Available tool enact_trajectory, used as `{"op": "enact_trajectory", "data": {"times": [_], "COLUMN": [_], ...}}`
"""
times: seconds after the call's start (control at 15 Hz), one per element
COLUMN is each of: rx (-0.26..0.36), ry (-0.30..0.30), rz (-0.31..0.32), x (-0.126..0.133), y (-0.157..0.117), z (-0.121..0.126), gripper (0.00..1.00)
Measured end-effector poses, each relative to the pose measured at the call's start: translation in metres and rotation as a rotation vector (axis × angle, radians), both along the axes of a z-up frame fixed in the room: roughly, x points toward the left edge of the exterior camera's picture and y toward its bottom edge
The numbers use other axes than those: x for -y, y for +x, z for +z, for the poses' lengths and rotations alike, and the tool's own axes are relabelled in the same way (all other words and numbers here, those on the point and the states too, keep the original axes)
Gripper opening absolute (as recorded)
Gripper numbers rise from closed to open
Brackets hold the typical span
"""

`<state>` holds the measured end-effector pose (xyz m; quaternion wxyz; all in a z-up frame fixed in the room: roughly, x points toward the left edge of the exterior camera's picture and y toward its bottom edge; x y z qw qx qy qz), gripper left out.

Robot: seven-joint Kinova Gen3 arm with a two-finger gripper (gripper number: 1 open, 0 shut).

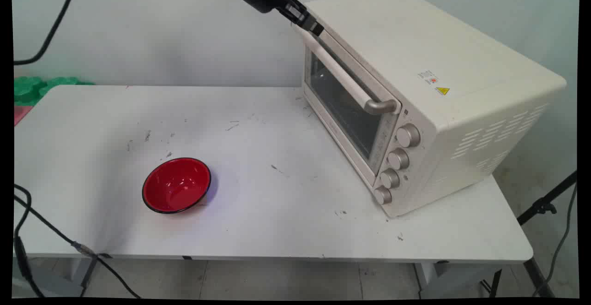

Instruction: Open the oven

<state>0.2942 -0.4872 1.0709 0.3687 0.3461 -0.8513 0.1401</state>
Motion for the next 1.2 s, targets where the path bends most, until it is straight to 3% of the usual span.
{"op": "enact_trajectory", "data": {"times": [1.2], "rx": [0.045], "ry": [0.014], "rz": [-0.038], "x": [0.04], "y": [-0.033], "z": [-0.041], "gripper": [0.0]}}
